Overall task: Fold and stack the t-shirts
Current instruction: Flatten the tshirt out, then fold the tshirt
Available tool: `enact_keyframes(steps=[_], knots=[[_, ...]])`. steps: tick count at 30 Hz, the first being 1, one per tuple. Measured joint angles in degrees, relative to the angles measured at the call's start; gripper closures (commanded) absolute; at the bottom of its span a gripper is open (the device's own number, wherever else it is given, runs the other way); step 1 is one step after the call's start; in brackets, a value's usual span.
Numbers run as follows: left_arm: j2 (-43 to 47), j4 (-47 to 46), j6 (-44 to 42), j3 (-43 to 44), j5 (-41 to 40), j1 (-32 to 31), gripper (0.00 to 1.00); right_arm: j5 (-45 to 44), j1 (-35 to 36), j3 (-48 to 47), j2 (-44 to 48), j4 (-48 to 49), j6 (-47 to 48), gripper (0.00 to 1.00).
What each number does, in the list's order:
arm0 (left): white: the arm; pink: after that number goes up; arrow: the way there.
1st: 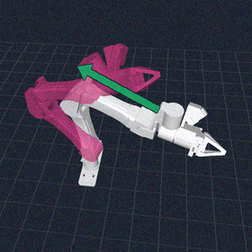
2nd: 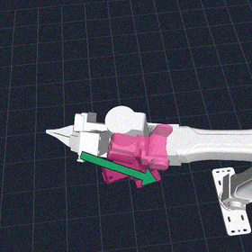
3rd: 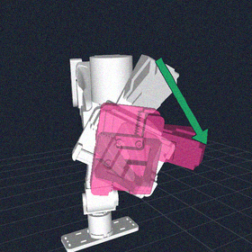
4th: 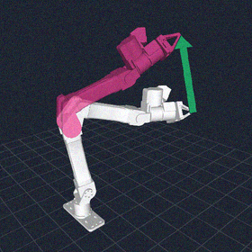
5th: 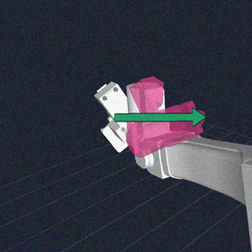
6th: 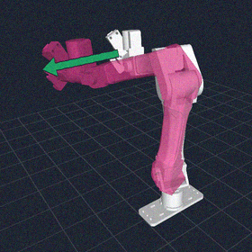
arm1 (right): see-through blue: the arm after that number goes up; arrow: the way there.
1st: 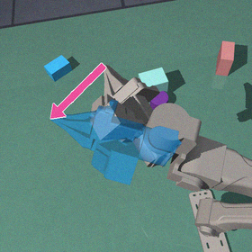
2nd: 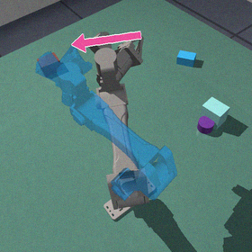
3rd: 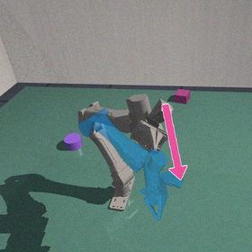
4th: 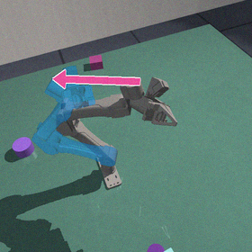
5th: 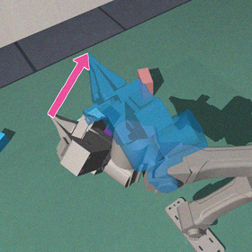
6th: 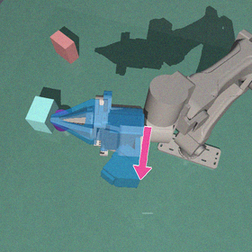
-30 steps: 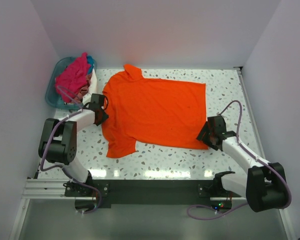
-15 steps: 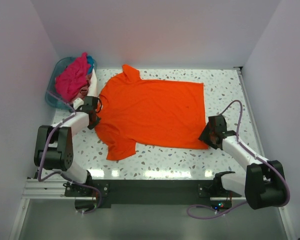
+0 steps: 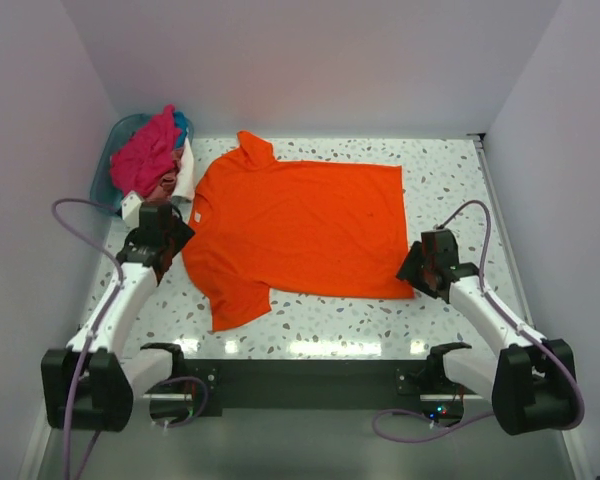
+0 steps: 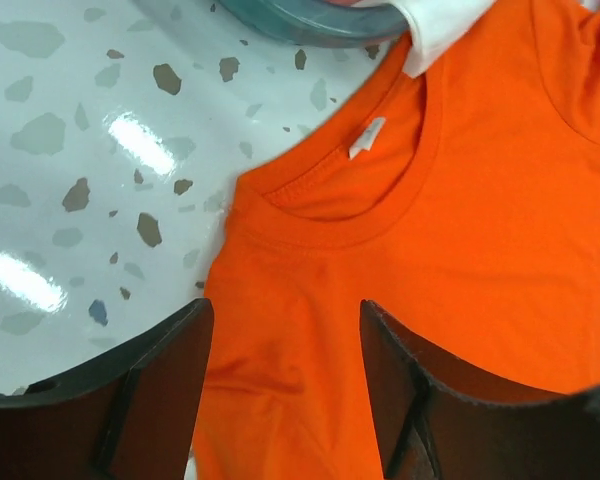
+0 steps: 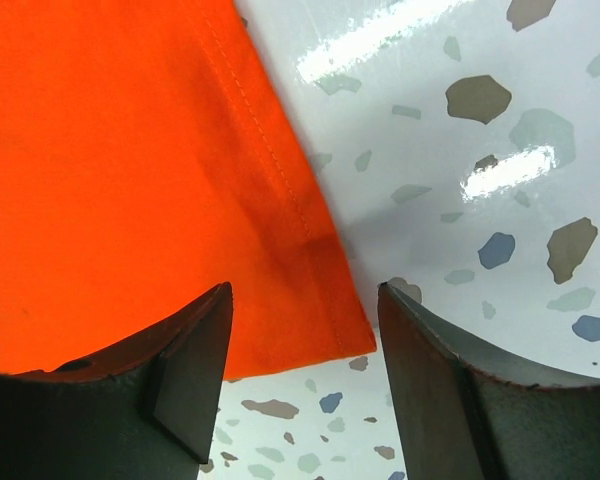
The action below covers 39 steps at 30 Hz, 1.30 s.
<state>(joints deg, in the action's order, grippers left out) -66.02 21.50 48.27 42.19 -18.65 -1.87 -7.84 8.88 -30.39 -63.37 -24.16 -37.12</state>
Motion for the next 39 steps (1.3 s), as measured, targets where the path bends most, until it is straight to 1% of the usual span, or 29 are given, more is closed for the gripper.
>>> enact_keyframes(steps=[3, 5, 6, 8, 9, 11, 13, 14, 15, 20, 24, 27, 30, 33, 38, 39], knots=[[10.03, 3.56, 1.38, -3.43, -0.48, -3.15, 0.41, 0.00, -0.02, -1.05, 2.97, -1.97, 0.55, 0.38], [15.54, 6.84, 3.76, -6.49, -1.18, -7.80, 0.45, 0.04, -0.02, -1.68, 4.83, -2.99, 0.83, 0.38], [17.86, 8.46, 5.33, -8.13, -1.11, -10.14, 0.49, 0.04, -0.02, -1.99, 5.60, -3.56, 0.94, 0.39], [20.76, 11.72, 8.59, -11.28, -0.81, -14.29, 0.51, 0.13, -0.02, -2.47, 6.49, -4.50, 1.16, 0.39], [21.70, 13.33, 10.60, -12.79, -0.85, -16.22, 0.54, 0.15, 0.00, -2.62, 6.69, -4.83, 1.20, 0.39], [22.47, 17.05, 13.75, -14.75, -1.14, -19.71, 0.56, 0.15, -0.02, -2.75, 6.69, -5.46, 1.22, 0.40], [22.49, 20.92, 17.42, -15.47, -1.70, -23.47, 0.60, 0.24, -0.02, -2.75, 6.69, -6.05, 1.22, 0.40], [22.34, 22.47, 18.97, -15.47, -2.14, -25.03, 0.63, 0.33, -0.02, -2.75, 6.69, -6.23, 1.22, 0.40], [22.03, 23.63, 20.35, -15.45, -2.64, -26.21, 0.63, 0.37, -0.02, -2.75, 6.69, -6.34, 1.22, 0.40], [18.01, 27.65, 25.68, -14.86, -4.11, -32.00, 0.64, 0.44, -0.02, -2.75, 6.64, -6.49, 1.16, 0.40], [14.45, 29.14, 27.98, -14.08, -4.09, -36.26, 0.62, 0.44, -0.02, -2.75, 6.36, -6.47, 1.14, 0.40], [12.11, 29.44, 28.57, -13.49, -4.07, -37.68, 0.59, 0.52, -0.02, -2.75, 5.60, -6.43, 1.14, 0.40], [10.12, 29.42, 28.57, -13.07, -4.04, -38.10, 0.53, 1.03, -0.02, -2.75, 4.72, -6.27, 1.14, 0.40], [7.72, 29.24, 28.48, -12.83, -4.07, -38.18, 0.50, 1.42, -0.02, -2.75, 4.09, -6.19, 1.11, 0.40], [4.09, 28.09, 27.74, -13.03, -3.72, -38.32, 0.51, 1.42, -0.02, -2.75, 3.96, -6.08, 1.14, 0.40], [3.56, 27.56, 27.58, -13.22, -3.52, -38.34, 0.57, 1.42, -0.02, -2.75, 3.80, -6.03, 1.14, 0.40]])
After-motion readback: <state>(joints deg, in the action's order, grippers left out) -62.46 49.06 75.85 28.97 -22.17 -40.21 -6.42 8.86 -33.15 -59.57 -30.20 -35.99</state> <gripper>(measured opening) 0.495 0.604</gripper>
